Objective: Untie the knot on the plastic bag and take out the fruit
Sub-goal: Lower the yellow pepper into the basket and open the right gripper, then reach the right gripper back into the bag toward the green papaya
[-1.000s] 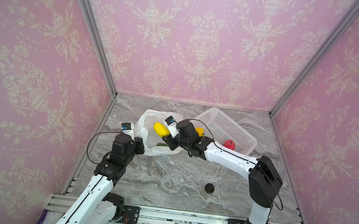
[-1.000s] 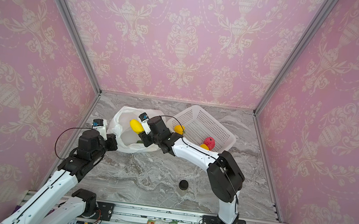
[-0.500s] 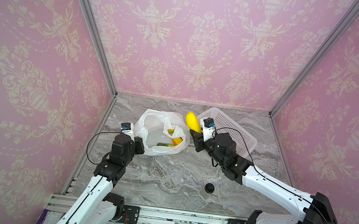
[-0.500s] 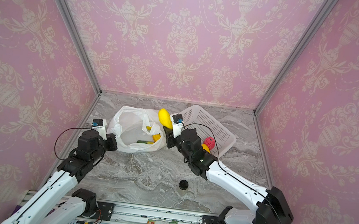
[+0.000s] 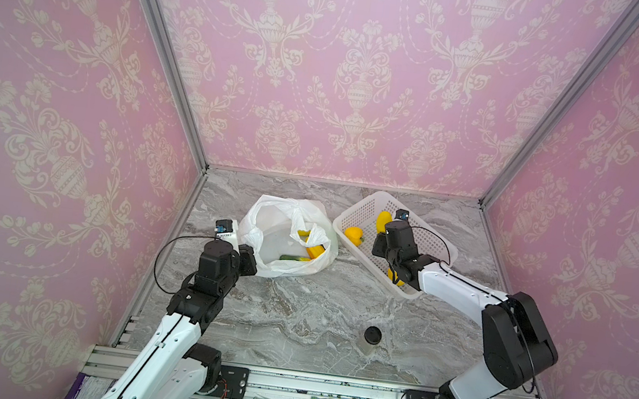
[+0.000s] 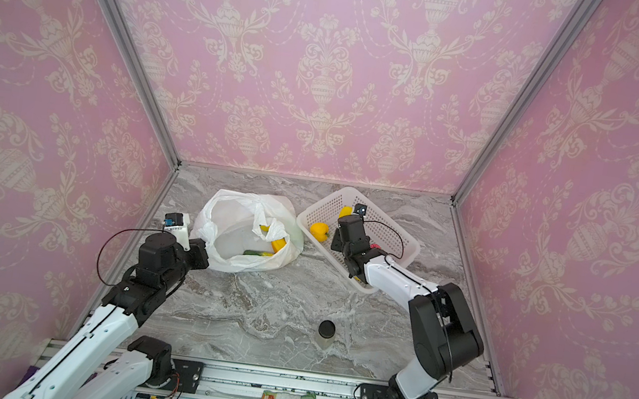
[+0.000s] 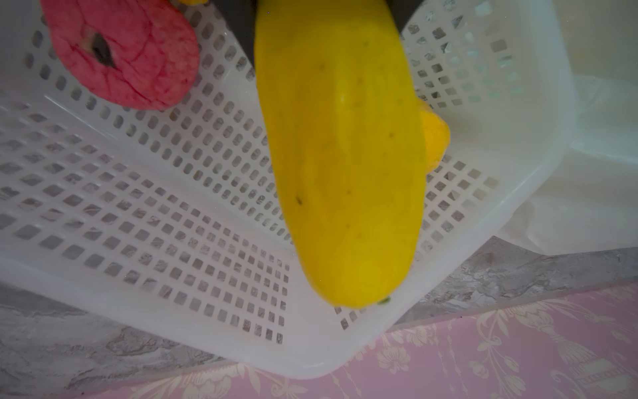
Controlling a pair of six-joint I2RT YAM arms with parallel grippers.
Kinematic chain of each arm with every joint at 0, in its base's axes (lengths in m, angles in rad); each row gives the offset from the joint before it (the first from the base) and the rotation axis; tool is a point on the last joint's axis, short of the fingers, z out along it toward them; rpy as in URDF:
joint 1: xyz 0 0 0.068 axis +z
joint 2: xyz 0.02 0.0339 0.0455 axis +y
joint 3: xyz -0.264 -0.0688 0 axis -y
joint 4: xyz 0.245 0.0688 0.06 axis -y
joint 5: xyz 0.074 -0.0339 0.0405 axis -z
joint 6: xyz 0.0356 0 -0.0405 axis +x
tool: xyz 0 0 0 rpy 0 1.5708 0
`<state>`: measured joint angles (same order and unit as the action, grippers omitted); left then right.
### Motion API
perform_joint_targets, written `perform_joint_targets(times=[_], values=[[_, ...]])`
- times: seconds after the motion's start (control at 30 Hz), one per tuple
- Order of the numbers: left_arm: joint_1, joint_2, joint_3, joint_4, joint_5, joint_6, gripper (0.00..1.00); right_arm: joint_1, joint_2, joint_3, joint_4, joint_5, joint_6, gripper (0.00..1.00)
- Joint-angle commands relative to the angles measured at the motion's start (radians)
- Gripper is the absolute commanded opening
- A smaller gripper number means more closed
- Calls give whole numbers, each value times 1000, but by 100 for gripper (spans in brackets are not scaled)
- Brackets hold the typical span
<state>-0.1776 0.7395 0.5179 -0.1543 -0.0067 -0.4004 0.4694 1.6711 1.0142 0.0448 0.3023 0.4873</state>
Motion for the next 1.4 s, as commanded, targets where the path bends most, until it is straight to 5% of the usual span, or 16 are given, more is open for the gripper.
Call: perform_joint_targets(times=[0.0,0.2,0.4,0.63,0.83,1.07,1.37], values=[[6,-6,-12,1,-2,5,0,-12,60,70,-66,-64,48,15],[5,1,-15,9,-4,5,0,-48,161,139,-122,-105,61,20],[6,6,-11,4,-9,6,0,-72,147,109,-87,-161,62,52],[6,11,-18,14,-6,2,0,-72,-72,-39,11,-132,-19,83],[6,-1,-21,14,-13,2,0,-12,-298,-129,14,-69,-111,84],[6,-6,-19,2,-12,1,0,274,-519,-193,108,41,-380,81],[6,-19,-30,-1,-4,-3,0,560,-396,-143,180,20,-627,75]])
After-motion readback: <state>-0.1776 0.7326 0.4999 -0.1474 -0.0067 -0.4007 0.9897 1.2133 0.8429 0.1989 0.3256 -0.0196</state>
